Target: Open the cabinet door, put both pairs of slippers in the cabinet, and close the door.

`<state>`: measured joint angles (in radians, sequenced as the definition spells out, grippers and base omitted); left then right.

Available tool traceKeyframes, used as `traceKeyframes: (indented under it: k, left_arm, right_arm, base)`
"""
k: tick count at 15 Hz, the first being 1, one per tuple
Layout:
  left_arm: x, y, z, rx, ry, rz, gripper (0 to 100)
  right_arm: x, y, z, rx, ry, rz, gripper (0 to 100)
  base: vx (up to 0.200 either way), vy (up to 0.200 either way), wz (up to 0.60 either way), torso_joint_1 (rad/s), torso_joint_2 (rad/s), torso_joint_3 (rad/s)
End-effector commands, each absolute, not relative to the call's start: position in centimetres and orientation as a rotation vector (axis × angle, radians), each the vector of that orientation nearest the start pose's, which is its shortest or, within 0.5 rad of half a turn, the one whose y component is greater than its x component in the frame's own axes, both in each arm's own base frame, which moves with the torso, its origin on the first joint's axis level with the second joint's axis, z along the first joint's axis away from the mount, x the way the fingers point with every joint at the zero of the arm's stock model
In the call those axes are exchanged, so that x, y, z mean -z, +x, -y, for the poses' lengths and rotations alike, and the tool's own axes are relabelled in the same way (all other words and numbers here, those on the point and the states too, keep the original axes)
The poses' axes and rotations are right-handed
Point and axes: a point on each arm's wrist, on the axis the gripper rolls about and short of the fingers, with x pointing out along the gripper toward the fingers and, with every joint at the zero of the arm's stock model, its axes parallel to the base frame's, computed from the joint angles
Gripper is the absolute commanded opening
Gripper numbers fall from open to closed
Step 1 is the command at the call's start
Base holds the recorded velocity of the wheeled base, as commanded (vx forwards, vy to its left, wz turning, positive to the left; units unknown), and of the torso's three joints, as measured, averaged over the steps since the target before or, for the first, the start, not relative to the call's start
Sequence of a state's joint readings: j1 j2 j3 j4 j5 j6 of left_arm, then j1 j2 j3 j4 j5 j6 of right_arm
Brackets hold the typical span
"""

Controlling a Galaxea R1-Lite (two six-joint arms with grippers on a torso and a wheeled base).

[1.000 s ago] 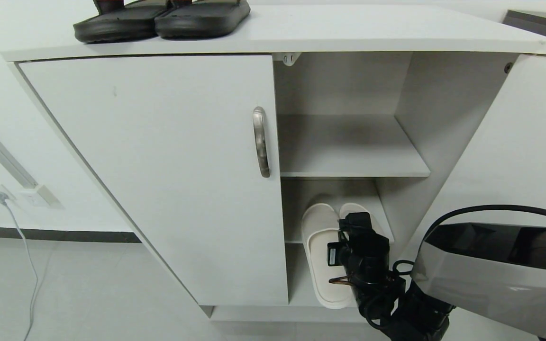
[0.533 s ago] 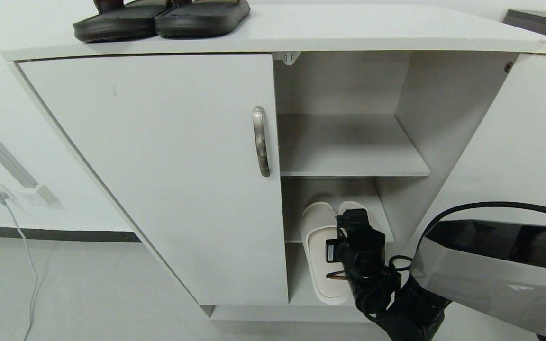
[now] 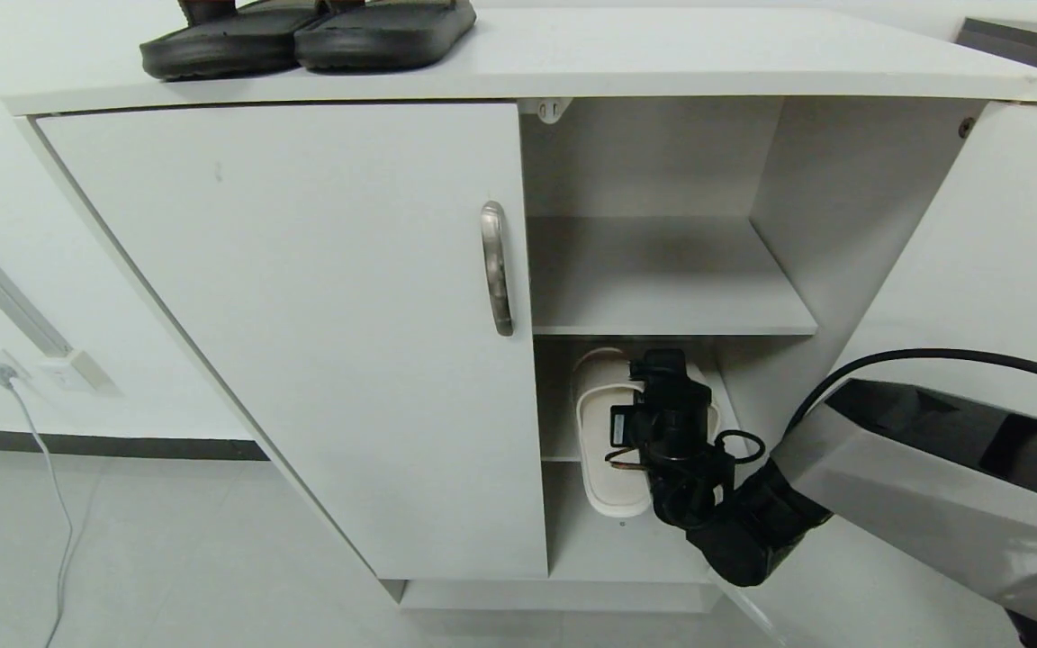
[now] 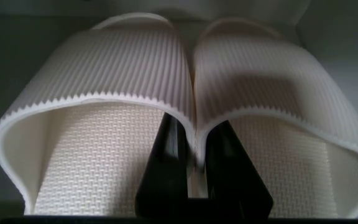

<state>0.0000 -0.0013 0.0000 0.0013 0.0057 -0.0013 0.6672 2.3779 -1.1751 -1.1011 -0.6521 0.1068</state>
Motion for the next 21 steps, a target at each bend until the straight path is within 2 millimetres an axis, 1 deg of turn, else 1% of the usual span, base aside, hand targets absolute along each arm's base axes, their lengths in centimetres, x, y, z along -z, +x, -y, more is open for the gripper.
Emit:
traceKeyframes:
  k: [1, 5, 6, 10, 15, 16, 20, 21]
  left_arm:
    - [-7.5, -2.3, 0.0, -0.008, -0.002, -0.002, 0]
    - [-7.5, -2.3, 0.0, -0.008, -0.002, 0.000, 0]
    - [-7.5, -2.3, 0.0, -0.008, -0.002, 0.000, 0]
    - [-7.5, -2.3, 0.0, -0.008, -0.002, -0.002, 0]
    - [-7.5, -2.3, 0.0, -0.008, -0.002, -0.002, 0]
    - [-7.5, -2.3, 0.0, -0.008, -0.002, -0.002, 0]
    - [-7.5, -2.3, 0.0, -0.008, -0.002, -0.002, 0]
    - [-7.5, -2.3, 0.0, -0.008, -0.002, -0.002, 0]
  right_arm:
    - [-6.2, 37.3, -26.6, 0.007, 0.056, -0.067, 0]
    - [-5.5, 39.0, -26.6, 0.032, 0.061, -0.059, 0]
    - [-5.1, 39.1, -26.6, 0.034, 0.057, -0.063, 0]
    - [-4.5, 39.8, -26.8, 0.038, 0.061, -0.056, 0]
    - [-4.1, 40.8, -26.8, 0.050, 0.069, -0.043, 0]
    - [-4.1, 40.8, -26.8, 0.048, 0.066, -0.047, 100]
    - [-3.6, 40.7, -26.6, 0.051, 0.056, -0.062, 100]
    - [-3.9, 40.3, -26.4, 0.049, 0.054, -0.066, 100]
  base:
    - [0.000, 0.000, 0.00, 0.000, 0.00, 0.000]
    - [0.000, 0.000, 0.00, 0.000, 0.00, 0.000]
    - [0.000, 0.000, 0.00, 0.000, 0.00, 0.000]
    - [0.000, 0.000, 0.00, 0.000, 0.00, 0.000]
    - [0.000, 0.000, 0.00, 0.000, 0.00, 0.000]
    - [0.000, 0.000, 0.00, 0.000, 0.00, 0.000]
    - [0.000, 0.000, 0.00, 0.000, 0.00, 0.000]
    - [0.000, 0.000, 0.00, 0.000, 0.00, 0.000]
